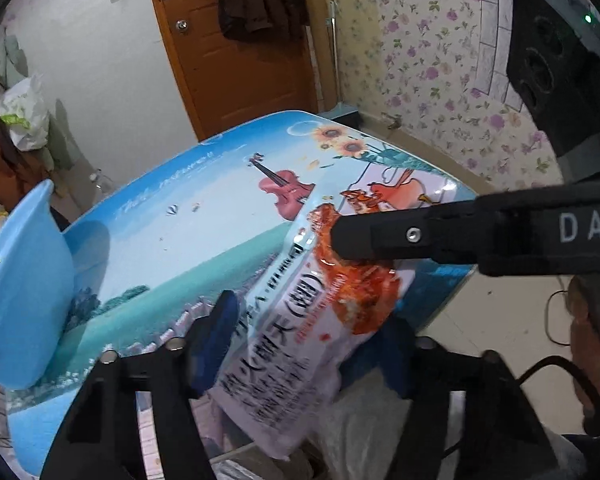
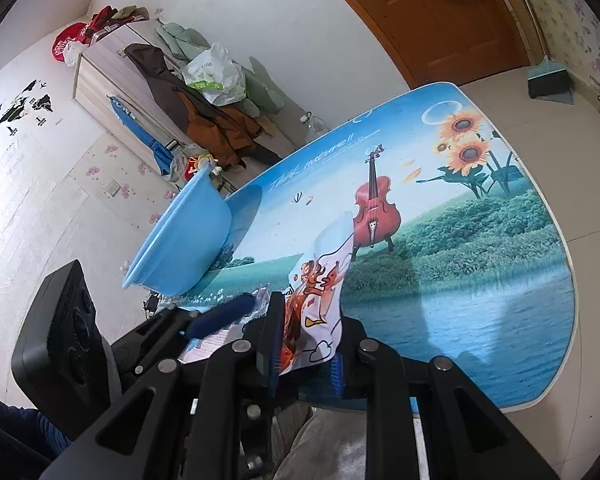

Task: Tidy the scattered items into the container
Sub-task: 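Grasp the snack packet with the left gripper while the right gripper holds it, then lift and carry the snack packet over the blue basin with the left gripper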

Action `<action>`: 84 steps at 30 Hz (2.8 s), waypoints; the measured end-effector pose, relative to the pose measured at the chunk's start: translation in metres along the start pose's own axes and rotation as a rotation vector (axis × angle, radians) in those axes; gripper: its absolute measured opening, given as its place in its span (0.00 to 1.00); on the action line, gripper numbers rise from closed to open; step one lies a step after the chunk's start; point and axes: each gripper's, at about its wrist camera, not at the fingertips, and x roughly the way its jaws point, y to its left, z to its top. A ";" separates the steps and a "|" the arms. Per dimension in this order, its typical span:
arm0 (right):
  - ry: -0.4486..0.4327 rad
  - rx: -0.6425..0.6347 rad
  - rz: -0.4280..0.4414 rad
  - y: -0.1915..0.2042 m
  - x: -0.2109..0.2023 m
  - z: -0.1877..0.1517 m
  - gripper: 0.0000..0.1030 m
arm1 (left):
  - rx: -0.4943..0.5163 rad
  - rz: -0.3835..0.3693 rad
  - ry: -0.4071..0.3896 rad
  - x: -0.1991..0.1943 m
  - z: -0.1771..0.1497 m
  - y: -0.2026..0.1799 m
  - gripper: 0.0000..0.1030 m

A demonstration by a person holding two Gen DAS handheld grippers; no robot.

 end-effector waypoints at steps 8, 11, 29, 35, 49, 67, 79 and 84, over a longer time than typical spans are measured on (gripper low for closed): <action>0.001 0.012 -0.002 -0.002 0.005 0.000 0.21 | 0.081 0.018 -0.045 -0.006 -0.004 -0.012 0.30; -0.004 0.009 -0.002 0.000 0.004 0.000 0.21 | 0.087 0.021 -0.052 -0.008 -0.004 -0.013 0.28; -0.030 -0.062 -0.006 0.031 -0.009 0.007 0.21 | 0.019 0.014 -0.089 -0.028 -0.003 0.003 0.23; -0.044 -0.096 -0.009 0.047 -0.013 0.006 0.19 | 0.004 0.020 -0.106 -0.036 -0.005 0.010 0.23; -0.071 -0.023 0.053 0.039 -0.017 -0.001 0.14 | -0.020 0.006 -0.113 -0.037 -0.010 0.017 0.27; -0.119 -0.081 0.107 0.083 -0.029 0.022 0.14 | -0.072 0.055 -0.213 -0.072 0.000 0.044 0.27; -0.137 -0.170 0.174 0.149 -0.028 0.042 0.14 | -0.105 0.161 -0.277 -0.108 0.003 0.079 0.29; -0.135 -0.200 0.210 0.181 -0.013 0.047 0.14 | -0.129 0.202 -0.290 -0.120 0.001 0.101 0.29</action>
